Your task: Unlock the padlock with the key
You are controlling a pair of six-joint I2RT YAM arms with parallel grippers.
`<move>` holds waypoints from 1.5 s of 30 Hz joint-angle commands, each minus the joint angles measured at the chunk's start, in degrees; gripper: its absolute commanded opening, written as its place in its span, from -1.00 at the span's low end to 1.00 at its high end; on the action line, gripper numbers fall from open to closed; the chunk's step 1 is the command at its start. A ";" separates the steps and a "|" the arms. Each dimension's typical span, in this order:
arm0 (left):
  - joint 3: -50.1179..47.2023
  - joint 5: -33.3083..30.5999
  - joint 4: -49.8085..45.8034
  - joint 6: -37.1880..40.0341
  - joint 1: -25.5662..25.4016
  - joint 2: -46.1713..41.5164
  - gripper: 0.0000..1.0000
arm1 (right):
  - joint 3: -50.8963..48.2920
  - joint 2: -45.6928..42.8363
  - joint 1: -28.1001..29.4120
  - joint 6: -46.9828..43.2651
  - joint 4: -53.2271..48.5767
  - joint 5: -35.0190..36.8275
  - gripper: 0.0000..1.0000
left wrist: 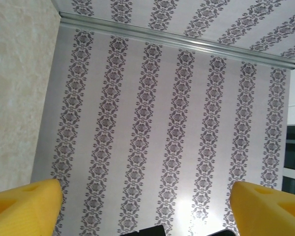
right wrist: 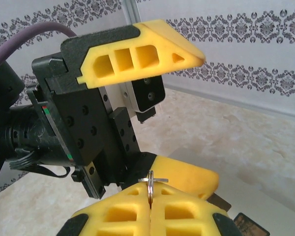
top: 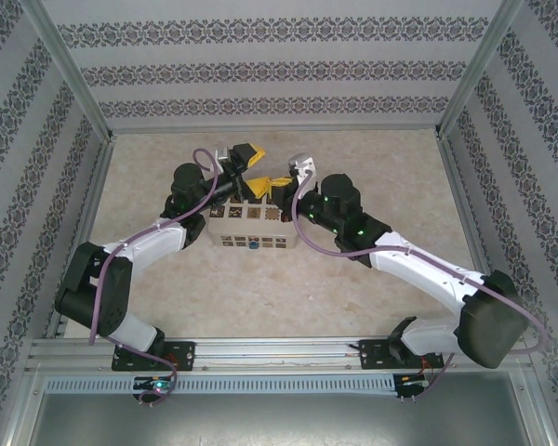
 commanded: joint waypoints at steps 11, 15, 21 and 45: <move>1.37 -0.03 6.78 -2.58 -0.56 1.60 0.44 | 4.43 5.60 -0.14 -1.33 2.81 -2.00 -1.00; 1.24 0.05 5.86 -2.23 -0.50 1.59 0.34 | 3.46 5.22 -0.17 -1.15 2.59 -1.54 -1.00; 0.60 -0.21 5.96 -2.25 -0.50 1.59 0.09 | 2.31 4.42 -0.27 -0.88 2.55 -0.96 -1.00; -0.45 -0.64 1.83 0.53 -0.50 0.46 -0.78 | 0.69 2.74 -0.19 0.26 3.07 0.13 -1.00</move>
